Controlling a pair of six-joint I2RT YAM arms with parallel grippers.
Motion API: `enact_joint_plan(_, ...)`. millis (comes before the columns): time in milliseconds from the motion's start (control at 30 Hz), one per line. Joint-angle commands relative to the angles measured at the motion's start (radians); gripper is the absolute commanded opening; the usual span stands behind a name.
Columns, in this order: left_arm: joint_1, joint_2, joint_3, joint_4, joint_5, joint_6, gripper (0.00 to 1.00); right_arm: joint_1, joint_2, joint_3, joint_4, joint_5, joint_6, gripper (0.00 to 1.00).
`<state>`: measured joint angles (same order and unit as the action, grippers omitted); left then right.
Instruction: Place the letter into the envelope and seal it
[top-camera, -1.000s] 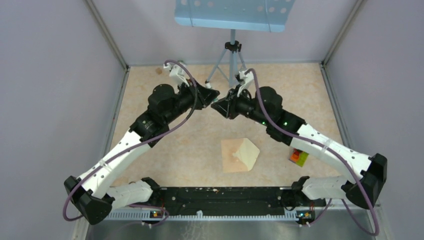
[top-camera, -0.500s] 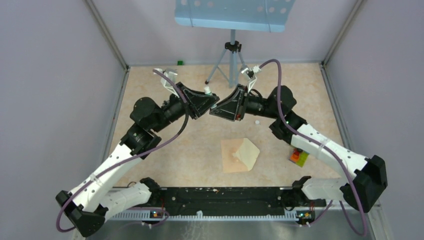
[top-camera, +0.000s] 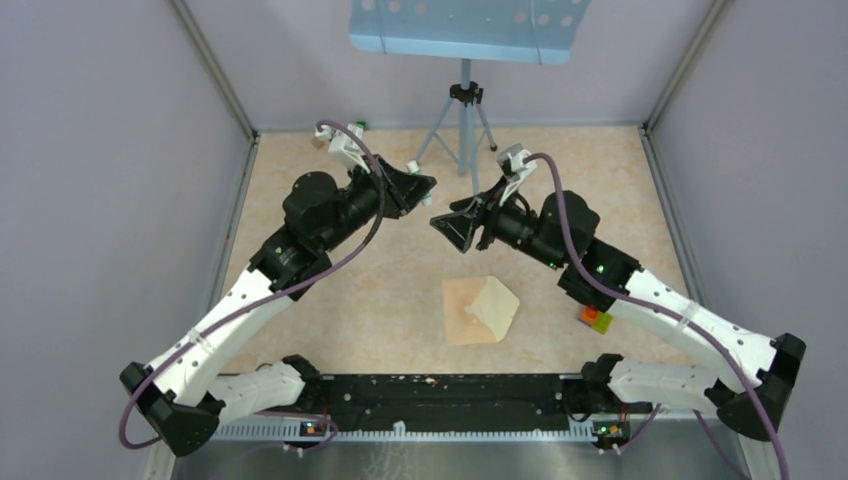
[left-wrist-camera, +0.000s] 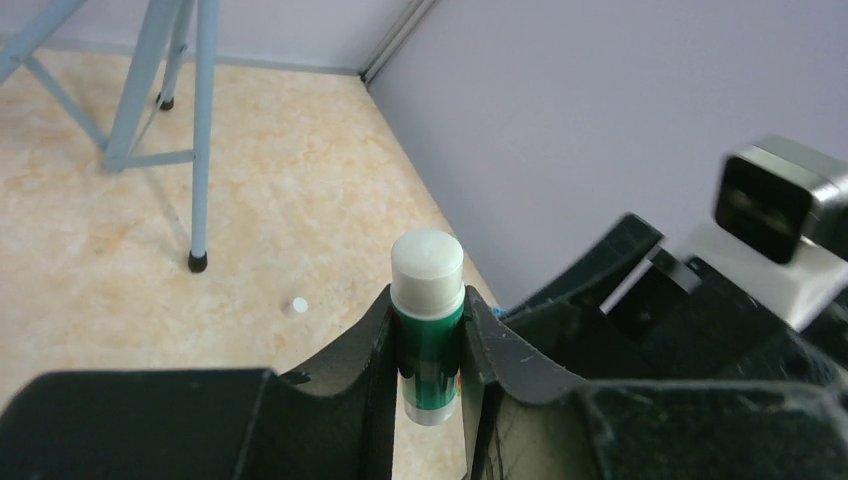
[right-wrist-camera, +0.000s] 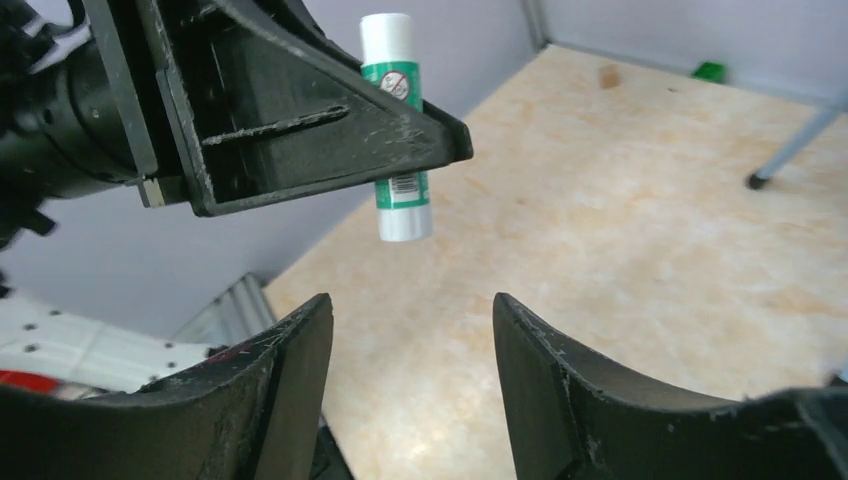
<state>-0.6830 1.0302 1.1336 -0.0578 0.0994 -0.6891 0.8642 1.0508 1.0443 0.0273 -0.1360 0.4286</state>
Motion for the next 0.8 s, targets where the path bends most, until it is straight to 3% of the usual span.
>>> enact_joint_plan(0,0.001,0.048,0.077,-0.081,-0.085,-0.087,0.0,0.128,0.014,0.08,-0.105,0.416,-0.229,0.58)
enact_joint_plan(300,0.004,0.113,0.099,-0.092,-0.09,-0.163,0.0,0.232,0.173,0.172,-0.098,0.653,-0.344,0.48)
enact_joint_plan(600,0.007,0.118,0.084,-0.091,-0.075,-0.174,0.0,0.233,0.22,0.211,-0.067,0.68,-0.346,0.39)
enact_joint_plan(767,0.009,0.11,0.071,-0.087,-0.063,-0.175,0.0,0.233,0.228,0.225,-0.087,0.649,-0.324,0.23)
